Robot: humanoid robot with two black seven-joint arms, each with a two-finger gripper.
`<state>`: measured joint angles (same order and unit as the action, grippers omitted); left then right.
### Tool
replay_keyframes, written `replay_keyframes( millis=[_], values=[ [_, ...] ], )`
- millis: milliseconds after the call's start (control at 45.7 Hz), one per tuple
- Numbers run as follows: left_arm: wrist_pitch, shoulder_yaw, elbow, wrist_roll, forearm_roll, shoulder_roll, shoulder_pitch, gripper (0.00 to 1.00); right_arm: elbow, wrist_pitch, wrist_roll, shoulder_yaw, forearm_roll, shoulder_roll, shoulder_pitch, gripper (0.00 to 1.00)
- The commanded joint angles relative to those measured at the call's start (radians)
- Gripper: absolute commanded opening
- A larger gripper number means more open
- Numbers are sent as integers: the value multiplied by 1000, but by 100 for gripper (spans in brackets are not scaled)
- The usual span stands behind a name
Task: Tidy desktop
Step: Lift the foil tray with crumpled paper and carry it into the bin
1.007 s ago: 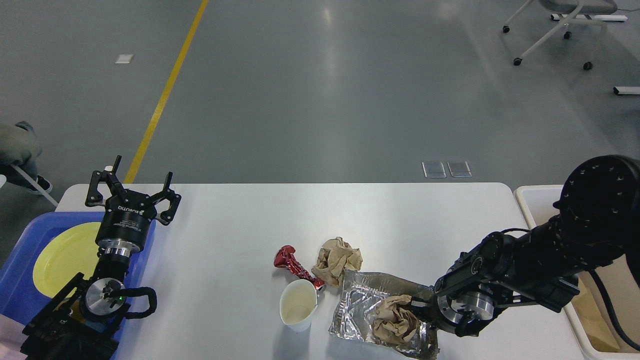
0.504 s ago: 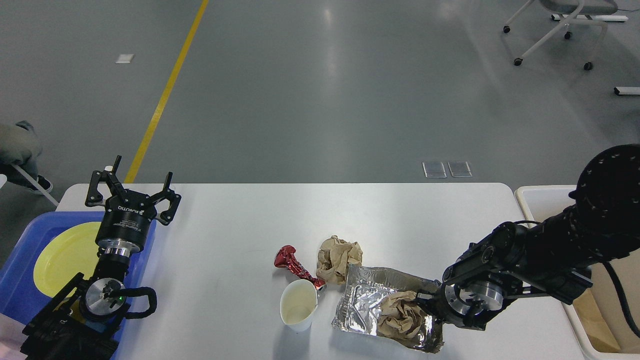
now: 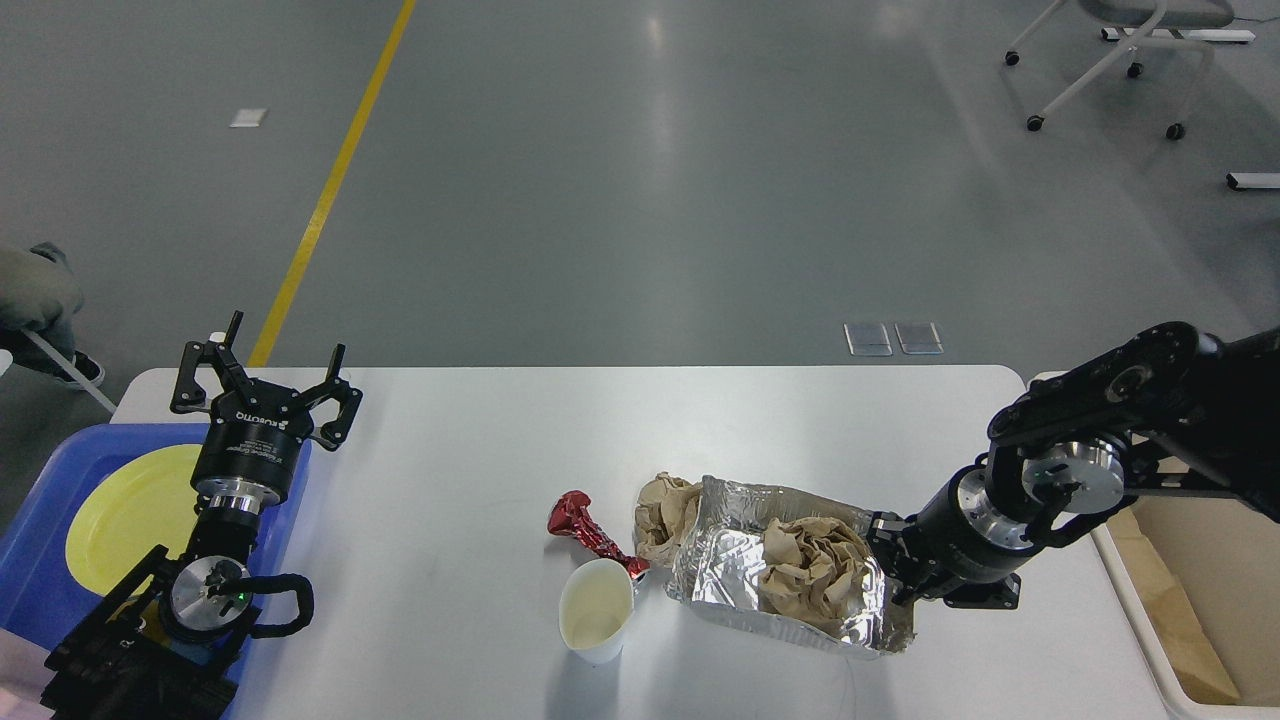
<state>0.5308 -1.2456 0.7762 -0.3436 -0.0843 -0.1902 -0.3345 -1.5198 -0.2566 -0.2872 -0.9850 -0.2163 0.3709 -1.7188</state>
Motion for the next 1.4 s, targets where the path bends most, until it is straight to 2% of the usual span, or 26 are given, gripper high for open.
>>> replay_keyframes(
  millis=[0, 328, 591, 766, 1051, 1248, 1379],
  values=[
    [0, 0, 0, 0, 0, 0, 0, 99, -20, -79, -7, -27, 5, 40, -117, 0],
    [0, 0, 0, 0, 0, 0, 0, 99, -39, -360, -7, -221, 9, -61, -504, 0],
    [0, 0, 0, 0, 0, 0, 0, 99, -86, -497, -6, -265, 6, -53, -751, 0],
    [0, 0, 0, 0, 0, 0, 0, 99, -82, -467, -6, -326, 9, -29, -748, 0],
    [0, 0, 0, 0, 0, 0, 0, 99, -5, -400, -6, -464, 52, 149, -642, 0],
    [0, 0, 0, 0, 0, 0, 2, 99, 197, -401, -4, -455, 86, 342, -466, 0],
    [0, 0, 0, 0, 0, 0, 2, 99, 345, -401, -1, -388, 138, 419, -314, 0]
  ],
)
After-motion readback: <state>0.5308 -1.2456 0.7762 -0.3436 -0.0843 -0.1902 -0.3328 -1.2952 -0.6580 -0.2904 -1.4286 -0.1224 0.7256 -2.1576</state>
